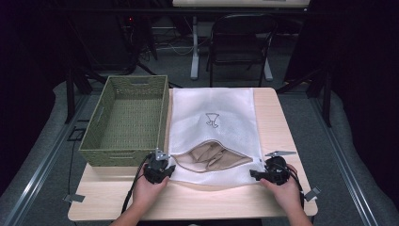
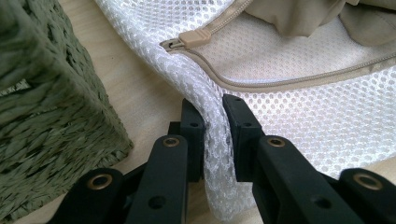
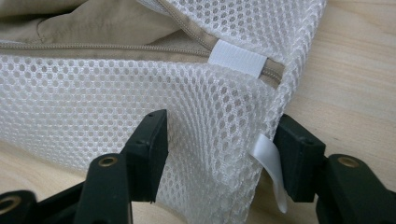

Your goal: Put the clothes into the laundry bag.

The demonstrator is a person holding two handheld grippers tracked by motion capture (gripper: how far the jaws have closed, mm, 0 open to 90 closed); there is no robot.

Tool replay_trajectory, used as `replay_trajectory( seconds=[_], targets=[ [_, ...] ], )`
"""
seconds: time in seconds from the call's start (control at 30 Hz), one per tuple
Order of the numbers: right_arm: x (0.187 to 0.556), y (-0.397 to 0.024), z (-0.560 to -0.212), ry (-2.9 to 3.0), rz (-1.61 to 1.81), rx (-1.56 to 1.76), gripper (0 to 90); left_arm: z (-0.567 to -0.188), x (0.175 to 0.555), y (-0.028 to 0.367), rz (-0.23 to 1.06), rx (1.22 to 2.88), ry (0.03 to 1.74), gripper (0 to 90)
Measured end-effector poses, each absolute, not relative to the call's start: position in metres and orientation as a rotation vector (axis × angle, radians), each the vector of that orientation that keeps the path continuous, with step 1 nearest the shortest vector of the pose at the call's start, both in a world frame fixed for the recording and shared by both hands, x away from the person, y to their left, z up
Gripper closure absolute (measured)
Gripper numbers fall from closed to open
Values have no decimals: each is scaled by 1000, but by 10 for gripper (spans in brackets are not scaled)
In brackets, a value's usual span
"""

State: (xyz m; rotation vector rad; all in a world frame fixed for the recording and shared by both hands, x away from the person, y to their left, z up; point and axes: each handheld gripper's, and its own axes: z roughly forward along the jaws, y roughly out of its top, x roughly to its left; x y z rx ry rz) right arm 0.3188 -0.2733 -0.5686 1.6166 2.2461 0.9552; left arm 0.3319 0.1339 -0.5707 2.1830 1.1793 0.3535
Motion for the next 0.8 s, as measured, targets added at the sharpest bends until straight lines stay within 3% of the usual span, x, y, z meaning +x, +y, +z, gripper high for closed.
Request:
replay_trajectory(
  seconds=[0.57, 0.8],
  targets=[
    [316, -264, -563, 2242, 953, 1526, 676, -571, 332, 134, 353, 2182, 1180, 791],
    [316, -262, -562, 2251, 961, 1503, 737, -571, 332, 134, 355, 2181, 1180, 791]
  ],
)
